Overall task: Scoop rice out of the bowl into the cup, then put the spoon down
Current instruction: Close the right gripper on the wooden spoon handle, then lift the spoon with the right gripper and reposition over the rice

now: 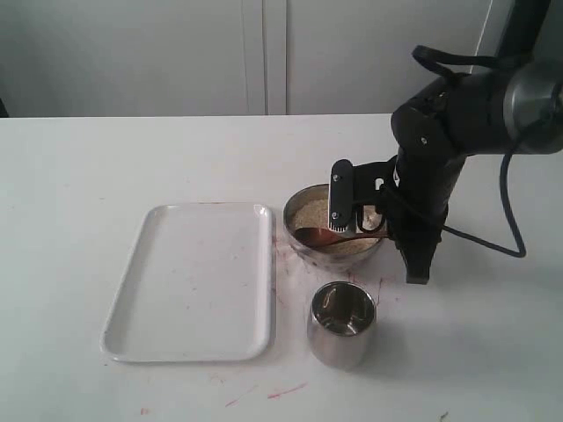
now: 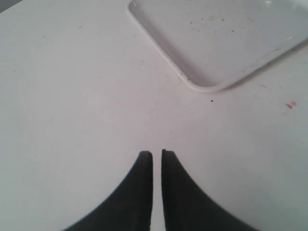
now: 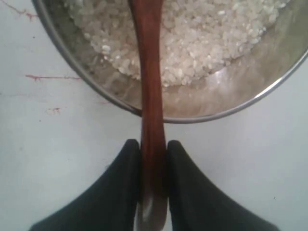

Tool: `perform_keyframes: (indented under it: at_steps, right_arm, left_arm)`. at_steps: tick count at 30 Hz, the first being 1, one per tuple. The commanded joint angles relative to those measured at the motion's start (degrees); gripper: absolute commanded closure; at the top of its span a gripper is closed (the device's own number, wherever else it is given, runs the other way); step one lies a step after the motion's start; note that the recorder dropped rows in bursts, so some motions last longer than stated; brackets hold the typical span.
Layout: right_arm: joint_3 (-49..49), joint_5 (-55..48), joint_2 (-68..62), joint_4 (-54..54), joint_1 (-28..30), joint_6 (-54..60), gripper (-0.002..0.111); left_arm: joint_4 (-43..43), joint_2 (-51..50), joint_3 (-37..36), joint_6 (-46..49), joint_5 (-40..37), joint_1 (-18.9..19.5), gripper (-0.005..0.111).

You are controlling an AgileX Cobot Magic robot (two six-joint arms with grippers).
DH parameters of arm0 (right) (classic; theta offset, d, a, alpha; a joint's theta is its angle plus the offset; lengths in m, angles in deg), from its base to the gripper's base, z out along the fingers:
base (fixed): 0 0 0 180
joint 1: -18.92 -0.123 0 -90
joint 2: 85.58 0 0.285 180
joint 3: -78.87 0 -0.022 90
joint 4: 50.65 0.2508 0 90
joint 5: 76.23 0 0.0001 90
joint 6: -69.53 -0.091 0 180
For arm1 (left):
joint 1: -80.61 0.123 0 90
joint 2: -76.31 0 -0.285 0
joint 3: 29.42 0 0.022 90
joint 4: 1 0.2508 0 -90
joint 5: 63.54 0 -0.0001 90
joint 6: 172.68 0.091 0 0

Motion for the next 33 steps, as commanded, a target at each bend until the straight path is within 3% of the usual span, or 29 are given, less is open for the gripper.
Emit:
perform_keyframes:
  at_steps: [1,19,33]
  right_arm:
    - [0.3,0.2,0.0,0.3,0.6,-1.4,0.108]
    - [0.3,-3.9,7.9,-9.4,-0.2,-9.5,0.108]
    - [0.3,-15.8,11.1,-33.8,-10.9,-26.0,0.108]
  left_arm:
    - [0.0,0.2,-0.5,-0.3,-1.9,-0.1,0.092]
    - [0.0,0.2,-0.5,-0.3,-1.9,-0.1,0.092]
    - [0.0,0.2,-0.5,-0.3,-1.9,-0.1,0.092]
